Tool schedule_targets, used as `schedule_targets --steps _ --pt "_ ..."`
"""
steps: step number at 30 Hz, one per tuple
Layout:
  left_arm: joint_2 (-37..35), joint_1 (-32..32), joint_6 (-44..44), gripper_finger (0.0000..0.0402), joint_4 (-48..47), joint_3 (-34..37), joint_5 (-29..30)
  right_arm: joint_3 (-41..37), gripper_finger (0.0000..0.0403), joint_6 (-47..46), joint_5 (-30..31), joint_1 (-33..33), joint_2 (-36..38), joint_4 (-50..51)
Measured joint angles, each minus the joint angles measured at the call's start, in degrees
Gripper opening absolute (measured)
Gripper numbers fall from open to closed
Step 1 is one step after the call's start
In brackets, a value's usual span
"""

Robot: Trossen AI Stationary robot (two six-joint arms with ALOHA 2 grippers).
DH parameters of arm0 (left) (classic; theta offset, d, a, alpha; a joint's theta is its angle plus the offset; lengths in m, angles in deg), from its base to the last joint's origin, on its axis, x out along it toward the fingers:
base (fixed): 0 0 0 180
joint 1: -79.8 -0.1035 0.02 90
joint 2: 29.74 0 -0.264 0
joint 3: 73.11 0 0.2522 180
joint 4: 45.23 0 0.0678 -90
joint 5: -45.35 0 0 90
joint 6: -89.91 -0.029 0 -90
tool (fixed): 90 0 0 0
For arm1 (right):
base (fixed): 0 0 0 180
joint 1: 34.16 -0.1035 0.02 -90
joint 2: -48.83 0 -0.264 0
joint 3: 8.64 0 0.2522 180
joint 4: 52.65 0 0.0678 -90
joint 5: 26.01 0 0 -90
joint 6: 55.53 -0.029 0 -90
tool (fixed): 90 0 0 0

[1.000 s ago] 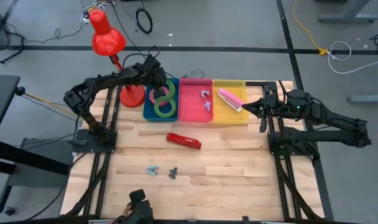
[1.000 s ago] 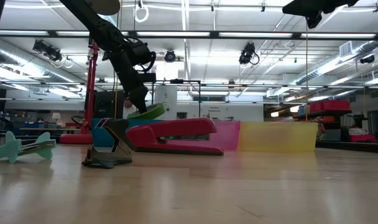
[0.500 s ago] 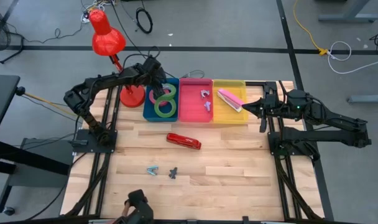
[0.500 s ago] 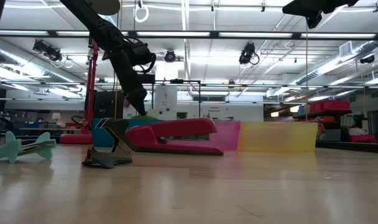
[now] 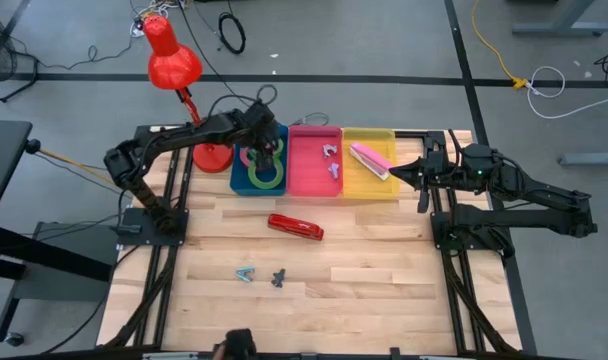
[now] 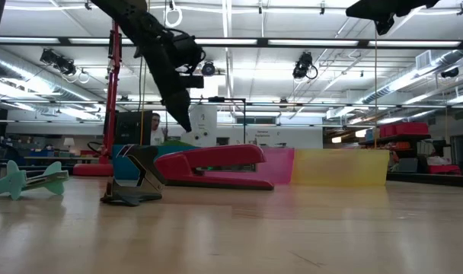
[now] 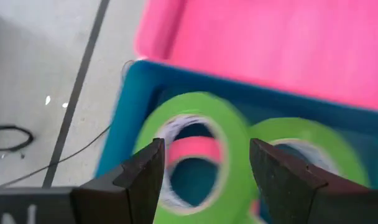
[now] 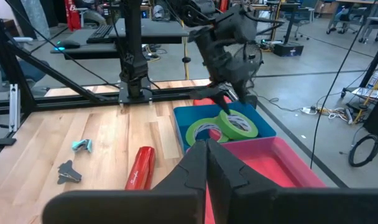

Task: Pick and place Stapler, Stapler remover, tape
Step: Put the light blue staple remover into the red bin

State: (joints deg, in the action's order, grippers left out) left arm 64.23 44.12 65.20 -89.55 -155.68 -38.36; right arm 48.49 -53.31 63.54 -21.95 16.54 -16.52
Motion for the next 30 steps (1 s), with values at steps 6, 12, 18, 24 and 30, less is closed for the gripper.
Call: schedule_targets --steps 6,12,18,24,30 --pt "0.0 4.3 0.4 0.0237 -0.3 0.0 -2.5 0.0 0.0009 0.0 0.0 0.0 0.0 0.0" --pt "0.0 8.3 1.9 0.0236 -0.3 0.0 -3.5 0.0 0.0009 0.0 0.0 0.0 0.0 0.0" --pt "0.0 12.9 3.1 0.0236 -0.7 0.0 -7.0 0.0 0.0009 0.0 0.0 0.0 0.0 0.0" --pt "-0.3 18.5 4.7 0.0236 -4.6 0.0 -10.9 0.0 0.0009 0.0 0.0 0.0 0.0 0.0" --pt "-3.4 25.6 6.2 0.0236 -5.8 0.0 -11.5 0.0 0.0009 0.0 0.0 0.0 0.0 0.0"
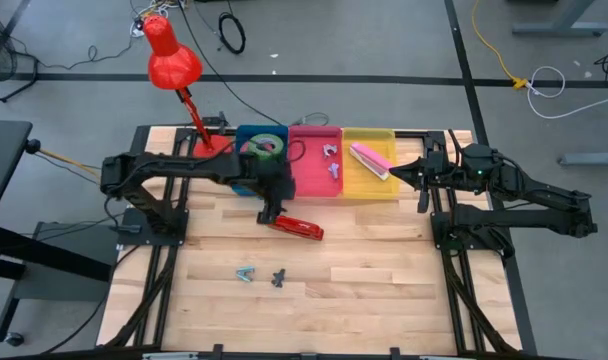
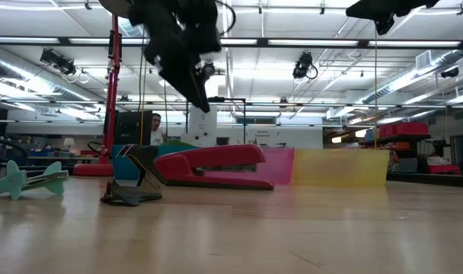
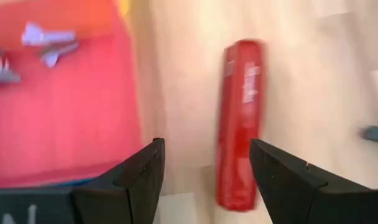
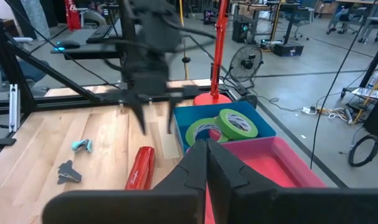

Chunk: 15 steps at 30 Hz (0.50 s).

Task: Pick and place Stapler, Stapler remover, tape
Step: Put the light blue staple remover into the red bin

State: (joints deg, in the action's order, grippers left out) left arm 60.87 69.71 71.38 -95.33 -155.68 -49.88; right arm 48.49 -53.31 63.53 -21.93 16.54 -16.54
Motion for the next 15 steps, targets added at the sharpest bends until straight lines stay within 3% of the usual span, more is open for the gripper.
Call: schedule_targets --steps 9,15 --pt "-5.3 9.6 3.7 0.0236 -1.8 0.0 1.3 0.0 0.0009 0.0 0.0 0.0 0.0 0.0" --pt "-5.3 15.8 10.3 0.0236 -7.1 0.1 6.0 0.0 0.0009 0.0 0.0 0.0 0.0 0.0"
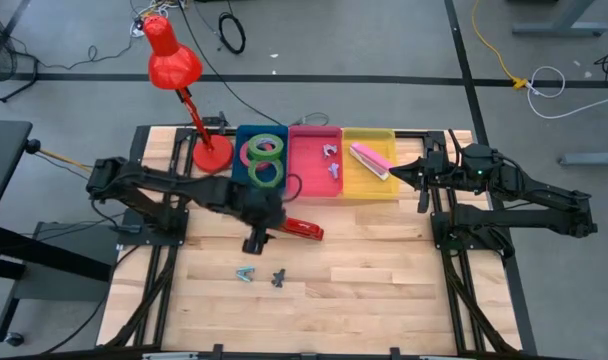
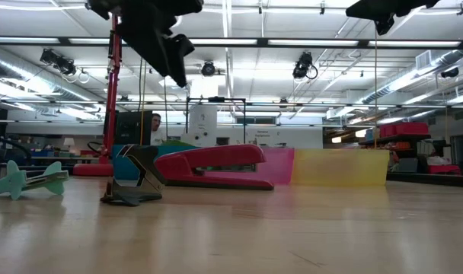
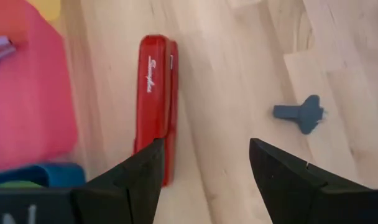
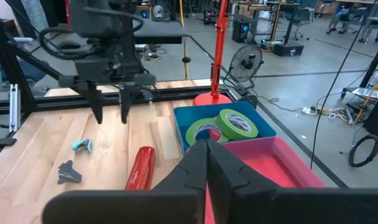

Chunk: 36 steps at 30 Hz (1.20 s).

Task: Pick and place Stapler, Stapler remover, tape
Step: Put the light blue staple remover into the red bin

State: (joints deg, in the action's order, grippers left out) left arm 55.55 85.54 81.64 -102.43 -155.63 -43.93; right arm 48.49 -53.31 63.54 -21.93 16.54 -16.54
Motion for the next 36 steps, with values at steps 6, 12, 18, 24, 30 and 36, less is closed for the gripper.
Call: schedule_targets --steps 6,12,18,24,30,36 --pt "0.1 7.1 5.4 0.0236 -0.2 0.5 4.5 0.0 0.0009 0.0 0.0 0.0 0.0 0.0" --pt "0.1 12.8 8.3 0.0236 -0.1 2.8 9.0 0.0 0.0009 0.0 0.0 0.0 0.0 0.0" --pt "0.1 15.8 15.6 0.0236 4.4 10.3 11.6 0.0 0.0009 0.0 0.0 0.0 0.0 0.0" --pt "0.1 17.8 20.8 0.0236 9.3 15.9 11.5 0.0 0.0009 0.0 0.0 0.0 0.0 0.0" --pt "0.1 20.3 25.6 0.0236 7.9 16.7 6.6 0.0 0.0009 0.0 0.0 0.0 0.0 0.0" --pt "0.1 24.9 28.9 0.0236 7.6 16.7 4.1 0.0 0.0009 0.0 0.0 0.0 0.0 0.0"
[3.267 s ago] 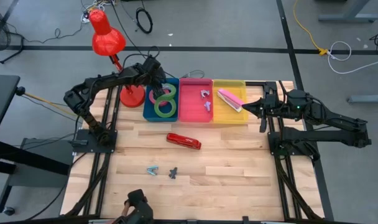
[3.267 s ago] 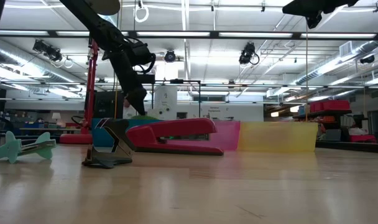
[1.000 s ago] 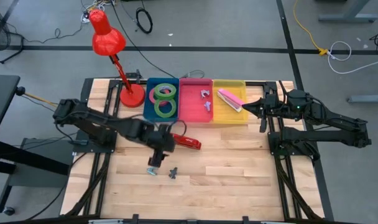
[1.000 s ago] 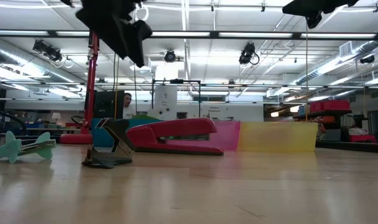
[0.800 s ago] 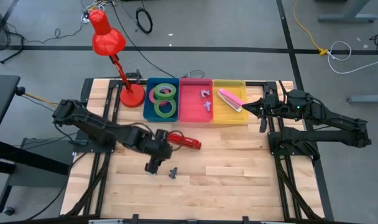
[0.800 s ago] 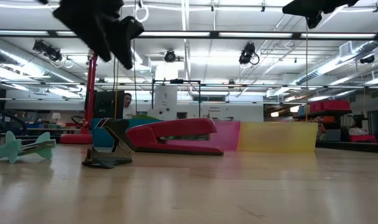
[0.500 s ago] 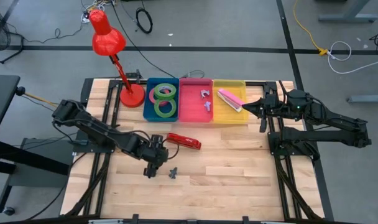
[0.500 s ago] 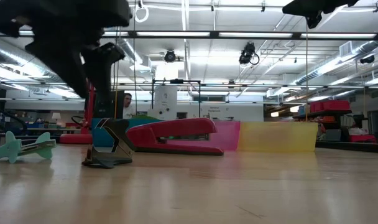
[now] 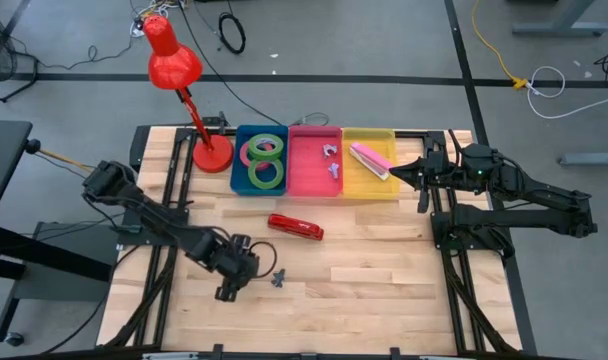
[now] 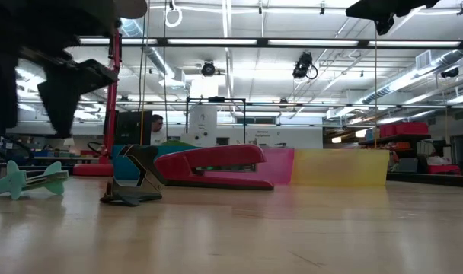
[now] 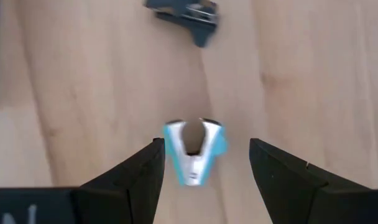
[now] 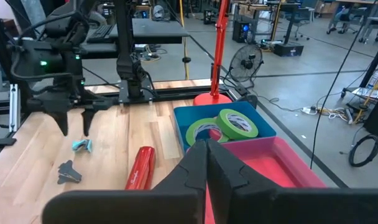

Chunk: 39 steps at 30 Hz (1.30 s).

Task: Pick and place Stapler, Stapler remover, tape
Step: Put the light blue staple remover into the red bin

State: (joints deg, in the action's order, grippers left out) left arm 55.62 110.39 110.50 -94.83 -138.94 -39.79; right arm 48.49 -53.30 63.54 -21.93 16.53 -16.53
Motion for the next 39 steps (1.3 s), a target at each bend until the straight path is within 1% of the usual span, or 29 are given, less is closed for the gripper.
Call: schedule_targets --steps 5,9,14,19,29,34,36,39 --pt "0.0 3.7 3.8 0.0236 -1.0 0.0 1.4 0.0 0.0009 0.0 0.0 0.0 0.0 0.0" --pt "0.0 6.4 7.4 0.0236 -2.2 0.0 5.6 0.0 0.0009 0.0 0.0 0.0 0.0 0.0" --pt "0.0 8.6 11.8 0.0236 -2.6 0.0 7.2 0.0 0.0009 0.0 0.0 0.0 0.0 0.0" --pt "0.1 9.6 14.8 0.0236 -2.8 0.0 8.1 0.0 0.0009 0.0 0.0 0.0 0.0 0.0" --pt "0.1 9.7 14.8 0.0236 -6.2 0.0 10.2 0.0 0.0009 0.0 0.0 0.0 0.0 0.0" --pt "0.2 9.7 15.0 0.0236 -6.3 0.0 10.9 0.0 0.0009 0.0 0.0 0.0 0.0 0.0" --pt "0.2 9.6 16.3 0.0237 -6.2 0.0 12.0 0.0 0.0009 0.0 0.0 0.0 0.0 0.0" --pt "0.2 9.4 17.6 0.0246 -6.3 0.0 12.1 0.0 0.0009 0.0 0.0 0.0 0.0 0.0"
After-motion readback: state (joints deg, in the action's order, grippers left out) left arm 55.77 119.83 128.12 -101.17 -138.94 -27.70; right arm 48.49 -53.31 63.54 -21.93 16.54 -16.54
